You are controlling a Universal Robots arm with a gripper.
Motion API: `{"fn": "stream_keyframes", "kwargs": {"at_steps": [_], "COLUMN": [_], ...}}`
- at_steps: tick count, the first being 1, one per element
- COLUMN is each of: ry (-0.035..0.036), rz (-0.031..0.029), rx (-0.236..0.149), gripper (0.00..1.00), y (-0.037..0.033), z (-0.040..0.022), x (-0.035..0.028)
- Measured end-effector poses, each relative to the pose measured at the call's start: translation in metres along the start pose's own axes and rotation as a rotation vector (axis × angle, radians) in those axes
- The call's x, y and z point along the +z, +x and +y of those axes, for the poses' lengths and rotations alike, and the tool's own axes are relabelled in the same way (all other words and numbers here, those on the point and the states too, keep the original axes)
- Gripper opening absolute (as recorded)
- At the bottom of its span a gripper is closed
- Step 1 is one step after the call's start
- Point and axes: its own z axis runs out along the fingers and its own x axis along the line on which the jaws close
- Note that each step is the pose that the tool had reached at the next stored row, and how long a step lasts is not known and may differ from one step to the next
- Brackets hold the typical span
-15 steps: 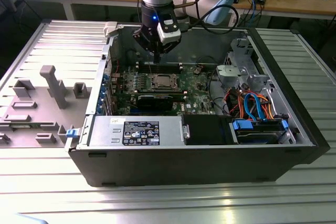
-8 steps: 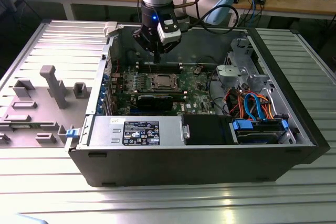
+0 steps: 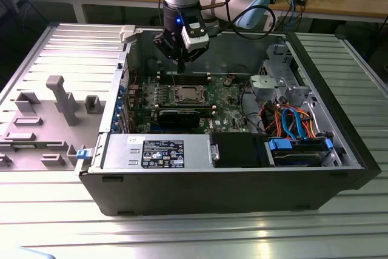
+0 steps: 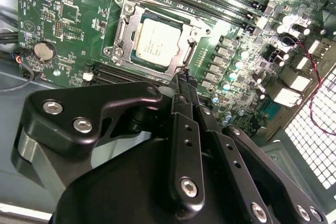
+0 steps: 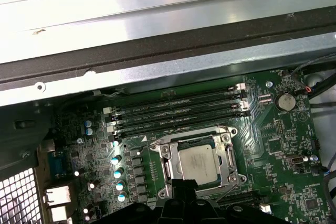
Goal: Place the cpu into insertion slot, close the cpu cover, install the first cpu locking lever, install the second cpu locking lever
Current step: 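Install the first cpu locking lever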
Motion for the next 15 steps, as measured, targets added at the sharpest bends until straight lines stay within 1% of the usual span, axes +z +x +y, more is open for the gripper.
{"fn": "stream_keyframes", "kwargs": {"at_steps": [2,4,5,6,8,9,10,12,15], "ry": [-0.0018,-0.0026,-0.0028,-0.0028,-0.0029,-0.0029,-0.0030,-0.0031,-0.0028], "rz": [0.0004,0.0006,0.0007,0.0007,0.0006,0.0005,0.0005,0.0005,0.0006], "rx": [-0.057,-0.086,-0.093,-0.094,-0.095,-0.095,-0.095,-0.095,-0.095], "gripper": [0.11,0.11,0.11,0.11,0.11,0.11,0.11,0.11,0.11], "y": [0.0000,0.0001,0.0009,0.0024,0.0089,0.0134,0.0157,0.0183,0.0187], "z": [0.0000,0.0000,-0.0002,-0.0005,-0.0015,-0.0023,-0.0027,-0.0031,-0.0032], "x": [0.0013,0.0020,0.0025,0.0028,0.0032,0.0033,0.0033,0.0033,0.0032]}}
